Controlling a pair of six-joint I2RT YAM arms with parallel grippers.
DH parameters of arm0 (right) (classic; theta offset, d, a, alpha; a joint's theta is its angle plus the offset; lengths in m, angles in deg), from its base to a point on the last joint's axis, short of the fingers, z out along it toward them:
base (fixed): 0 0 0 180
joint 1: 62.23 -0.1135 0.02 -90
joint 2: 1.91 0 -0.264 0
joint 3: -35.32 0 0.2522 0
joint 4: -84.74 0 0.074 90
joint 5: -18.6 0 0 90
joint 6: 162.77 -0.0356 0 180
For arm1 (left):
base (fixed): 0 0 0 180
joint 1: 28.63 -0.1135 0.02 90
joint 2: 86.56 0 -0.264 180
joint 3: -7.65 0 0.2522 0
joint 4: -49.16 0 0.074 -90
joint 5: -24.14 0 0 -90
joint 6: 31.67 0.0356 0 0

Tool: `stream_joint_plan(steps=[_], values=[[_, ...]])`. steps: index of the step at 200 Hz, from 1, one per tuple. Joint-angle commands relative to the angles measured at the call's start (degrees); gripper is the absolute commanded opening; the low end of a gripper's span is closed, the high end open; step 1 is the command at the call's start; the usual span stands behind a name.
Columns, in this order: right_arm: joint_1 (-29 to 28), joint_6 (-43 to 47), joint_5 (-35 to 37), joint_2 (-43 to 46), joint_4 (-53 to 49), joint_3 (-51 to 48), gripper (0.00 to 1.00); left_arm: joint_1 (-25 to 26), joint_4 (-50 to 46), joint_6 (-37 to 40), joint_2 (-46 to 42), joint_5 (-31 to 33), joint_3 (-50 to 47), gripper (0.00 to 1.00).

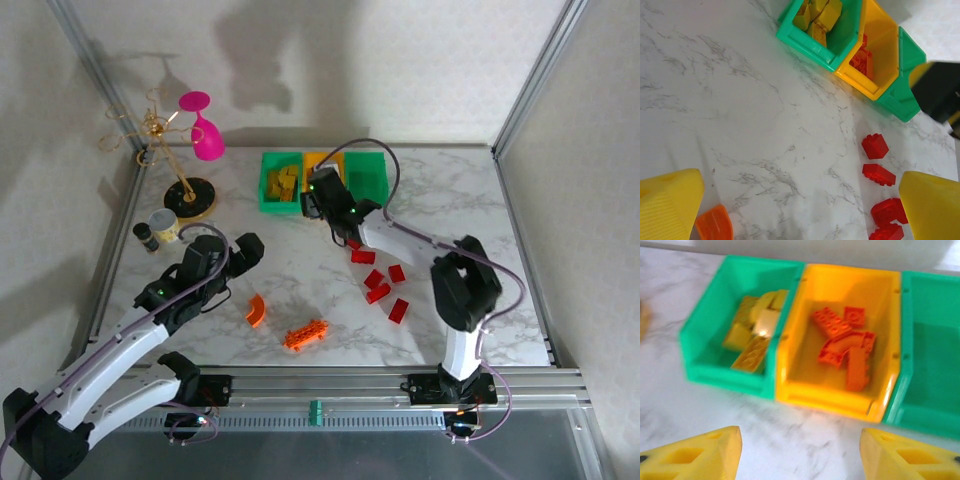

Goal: Sort the legos into containers by color
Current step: Place the lego in the container, then pick up the lego from the bottom-center of the table.

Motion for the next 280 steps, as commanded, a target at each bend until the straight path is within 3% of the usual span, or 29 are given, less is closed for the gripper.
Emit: stream_joint_plan(steps=[1, 62, 122, 197, 228, 280], values=[[-2.5, -0.7, -2.4, 6.3, -2.0, -6.5, 0.65, -0.4, -4.1, 0.9, -2.3, 0.2, -0.3, 1.0], [-10.8, -8.6, -5.6, 20.7, -11.7, -22.6, 0.73, -0.4, -8.6, -0.1, -7.0, -2.9, -3.4, 1.0], [-20.8, -16.7, -5.8, 27.6, -17.5, -32.5, 0.8, -0.4, -11.8, -1.0, -10.3, -6.1, -5.9, 1.0], [-34.0, -21.4, -6.4, 25.5, -14.1, -38.4, 0.84, -0.4, -14.3, -2.6, -13.0, -4.5, -7.5, 1.0], [-35.0, -19.3, -8.2, 23.1, -11.5, -38.9, 0.85, -0.3, -14.1, -2.8, -13.1, -3.6, -7.5, 1.0], [-34.9, -17.6, -2.9, 15.2, -13.3, -33.5, 0.92, -0.4, -15.1, -3.6, -13.4, -1.6, -6.8, 1.0]])
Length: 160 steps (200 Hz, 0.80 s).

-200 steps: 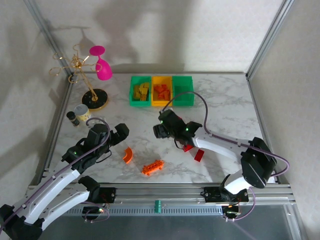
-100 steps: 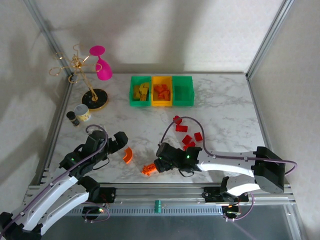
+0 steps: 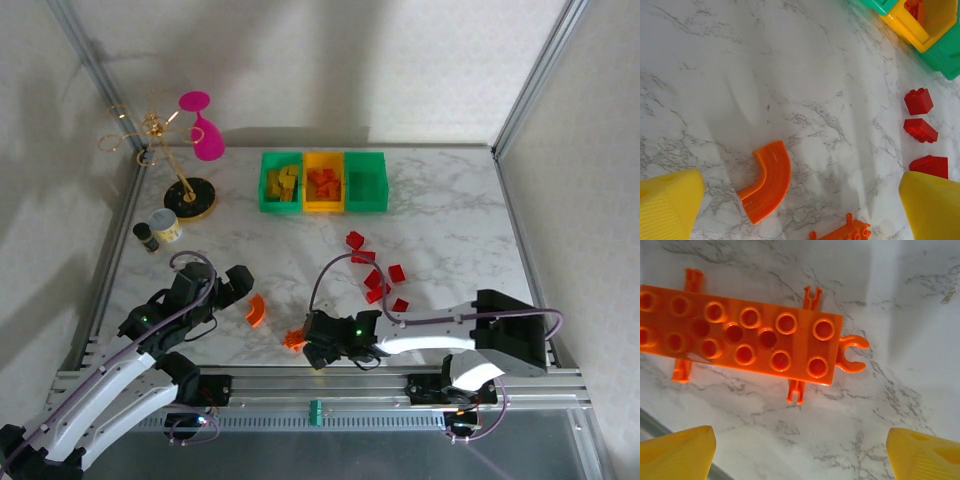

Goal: Sort the legos into containers by color
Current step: Pick up the lego from the bottom-center of the table.

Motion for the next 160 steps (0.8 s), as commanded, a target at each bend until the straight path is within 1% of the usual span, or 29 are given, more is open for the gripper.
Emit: stream_joint_plan(steps=[1, 29, 80, 103, 121, 133, 160], values=[[-0.5, 0.9, 3.8, -2.4, -1.0, 3.4, 0.92, -0.4, -2.1, -1.4, -1.0, 2.6, 0.6, 1.0], [0.6, 1.6, 5.4, -5.0, -1.2, 5.8, 0.96, -0.4, -2.1, -1.3, -0.7, 3.3, 1.2, 1.0], [2.6, 5.3, 6.4, -8.2, -2.3, 9.2, 0.98, -0.4, -3.0, -0.8, -0.3, 4.4, 2.1, 1.0], [2.5, 6.9, 4.0, -5.1, 0.1, 7.2, 0.99, -0.3, -3.1, -0.9, -0.4, 4.5, 2.3, 1.0], [2.8, 6.2, 3.7, -3.5, -1.1, 6.4, 0.99, -0.4, -2.7, -1.0, -0.2, 4.3, 2.1, 1.0], [2.7, 6.5, 2.3, -2.4, -1.1, 5.2, 0.98, -0.4, -2.3, -1.1, 0.1, 4.0, 2.1, 1.0], [2.5, 6.7, 0.8, -2.1, -0.2, 3.1, 0.99, -0.4, -1.6, -1.3, 0.4, 4.2, 2.2, 1.0]])
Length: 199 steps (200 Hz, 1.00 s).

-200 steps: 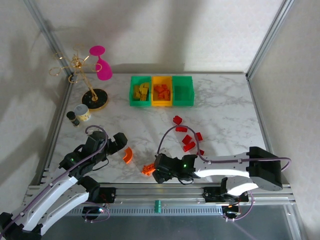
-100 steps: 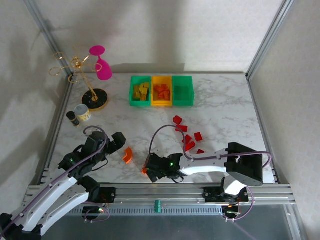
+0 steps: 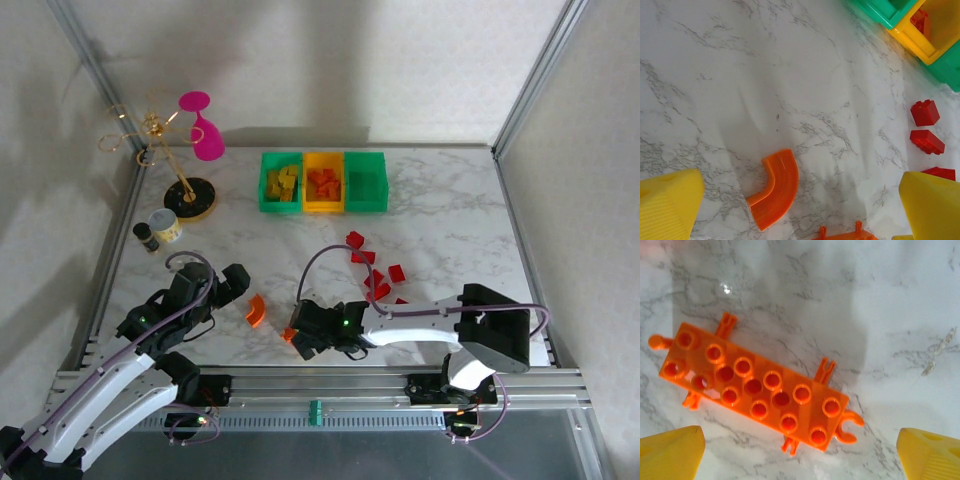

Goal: Sort the legos into containers by color
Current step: Pick up the lego from the bottom-center of the table.

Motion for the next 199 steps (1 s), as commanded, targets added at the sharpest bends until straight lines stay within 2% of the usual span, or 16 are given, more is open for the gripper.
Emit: stream_joint_plan(steps=[1, 47, 102, 133, 165, 199], values=[[0.2, 0.7, -1.5, 0.7, -0.3, -1.9, 0.99, -0.4, -0.4, -1.1, 0.3, 1.5, 1.6, 1.0], [0.6, 2.3, 1.0, -4.8, 0.4, 1.9, 0.99, -0.4, -0.8, -1.3, 0.1, 2.1, 1.9, 1.0], [4.1, 3.0, 2.1, -8.1, 1.5, 6.0, 0.98, -0.4, -1.2, -1.3, -0.5, 2.9, 1.9, 1.0], [5.7, 2.7, 3.7, -10.8, 0.3, 8.3, 0.92, -0.4, -1.0, -1.3, -0.5, 3.0, 1.7, 1.0], [5.7, 4.5, 0.8, -12.7, 1.8, 9.3, 0.88, -0.4, -0.9, -0.9, -0.1, 3.1, 1.9, 1.0], [5.8, 4.4, -0.4, -13.8, 2.5, 9.5, 0.76, -0.4, -0.7, -0.9, -0.1, 3.1, 1.9, 1.0]])
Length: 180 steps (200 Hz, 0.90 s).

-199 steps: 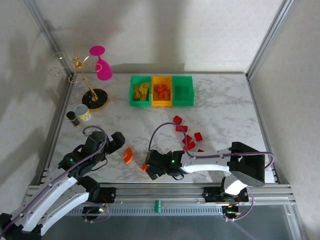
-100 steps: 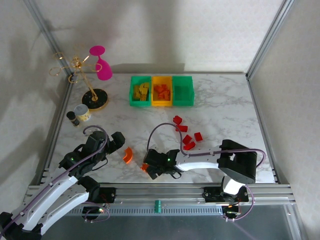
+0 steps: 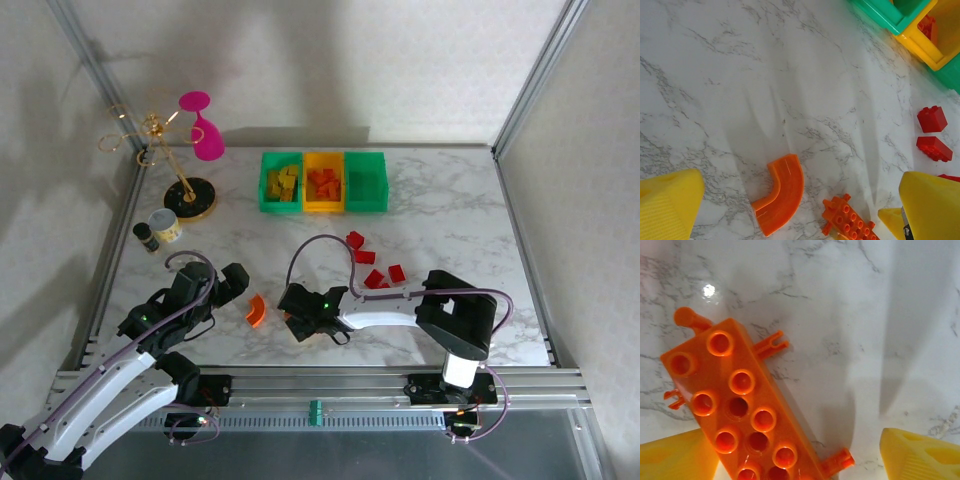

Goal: Sort the legos into containers by color
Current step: Pick up the lego from the bottom-center of the table.

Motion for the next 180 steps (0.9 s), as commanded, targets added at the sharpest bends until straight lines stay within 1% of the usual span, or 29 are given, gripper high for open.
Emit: stream_joint_plan(steps=[1, 13, 36, 59, 92, 129, 143, 180], values=[[0.2, 0.3, -0.8, -1.7, 0.2, 1.2, 0.76, -0.4, -0.6, -0.7, -0.4, 1.4, 1.9, 1.0], [0.2, 0.0, -0.4, -2.4, -0.7, 1.8, 0.72, -0.4, -0.5, -0.7, -0.4, 1.3, 1.8, 1.0], [0.2, -0.2, -0.6, -2.7, -1.0, 2.2, 0.62, -0.4, -0.6, -0.8, -0.5, 1.2, 1.8, 1.0], [0.2, -0.8, -1.2, -2.1, -0.3, 1.8, 0.48, -0.4, -0.8, -0.6, -0.5, 1.2, 2.4, 1.0], [0.6, -1.6, -1.4, -0.9, -0.3, 2.1, 0.35, -0.3, -0.5, -0.8, -0.9, 1.2, 2.3, 1.0], [2.1, -2.3, -1.2, 2.8, 1.8, 0.7, 0.28, -0.4, 0.1, -0.2, 0.3, 0.9, 3.3, 1.0], [4.0, -1.3, -1.9, 4.3, 2.7, 0.4, 0.28, -0.4, 0.7, 0.7, 0.9, 1.2, 4.0, 1.0], [10.0, 0.3, -2.4, 5.8, 4.4, 4.8, 0.26, -0.3, 2.6, 2.3, 4.2, 1.5, 6.2, 1.0]])
